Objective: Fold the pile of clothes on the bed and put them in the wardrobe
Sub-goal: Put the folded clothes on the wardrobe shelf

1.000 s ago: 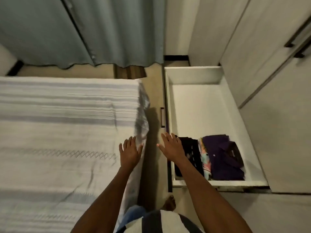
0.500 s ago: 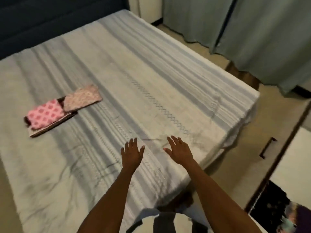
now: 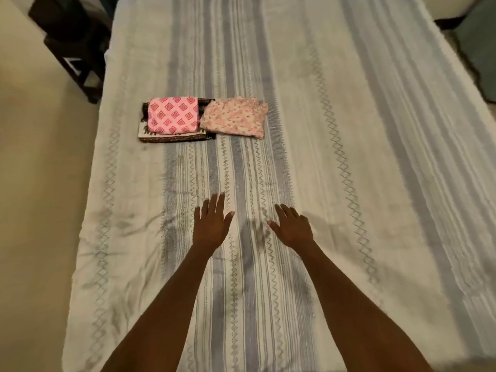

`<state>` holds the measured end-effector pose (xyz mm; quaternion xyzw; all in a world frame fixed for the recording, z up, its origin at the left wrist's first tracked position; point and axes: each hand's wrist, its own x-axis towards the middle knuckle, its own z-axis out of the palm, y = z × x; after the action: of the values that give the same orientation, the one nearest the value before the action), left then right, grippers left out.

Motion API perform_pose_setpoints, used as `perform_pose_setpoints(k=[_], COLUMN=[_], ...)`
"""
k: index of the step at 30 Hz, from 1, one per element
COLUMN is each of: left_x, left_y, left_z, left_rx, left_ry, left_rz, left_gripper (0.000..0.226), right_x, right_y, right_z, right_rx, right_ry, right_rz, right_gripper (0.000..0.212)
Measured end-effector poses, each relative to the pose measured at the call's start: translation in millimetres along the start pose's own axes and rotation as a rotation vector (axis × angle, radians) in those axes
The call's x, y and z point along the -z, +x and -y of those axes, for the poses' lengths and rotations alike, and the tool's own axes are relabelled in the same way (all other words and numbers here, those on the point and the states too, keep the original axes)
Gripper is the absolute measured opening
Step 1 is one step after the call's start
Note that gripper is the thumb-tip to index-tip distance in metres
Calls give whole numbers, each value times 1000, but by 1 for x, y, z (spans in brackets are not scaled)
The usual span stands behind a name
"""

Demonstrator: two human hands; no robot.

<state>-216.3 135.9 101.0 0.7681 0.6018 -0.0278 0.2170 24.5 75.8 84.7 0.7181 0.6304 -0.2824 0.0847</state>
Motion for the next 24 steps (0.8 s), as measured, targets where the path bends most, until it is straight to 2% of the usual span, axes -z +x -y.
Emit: perform_pose_setpoints(k=[3,8,11,15,17,19,21,24], left_x=[-6,-29,-44,-54,-57,-59,-65,-67], left_y=[51,146,203,279,318,349,382,427], left_z=[9,28,39,49,54,57,62,73], left_rx=[40,48,38,-1,-17,-15,-47,-176], left_ry=[-8,18,76,138,173,177,205,304], left_rz=[-3,-30,-58,-114,-143,-150,-188,-297], left_gripper=[68,74,66,70,73,76,79,77], right_x=[16,23,22,17,7,-17,-45,-59], right_y=[73,192,259,340,374,393,410,412], right_z=[-1,0,-3,-6,-8,-14,-26,-28], right_rx=[34,58,52,25,-40,-81,-20,2], right_ry=[-12,-18,-61,-119,-185,-254,-174,-107], right_rz=[-7,-31,-57,-83,-171,-189,-163,-287], right_gripper=[68,69,72,73,73,77,81,85])
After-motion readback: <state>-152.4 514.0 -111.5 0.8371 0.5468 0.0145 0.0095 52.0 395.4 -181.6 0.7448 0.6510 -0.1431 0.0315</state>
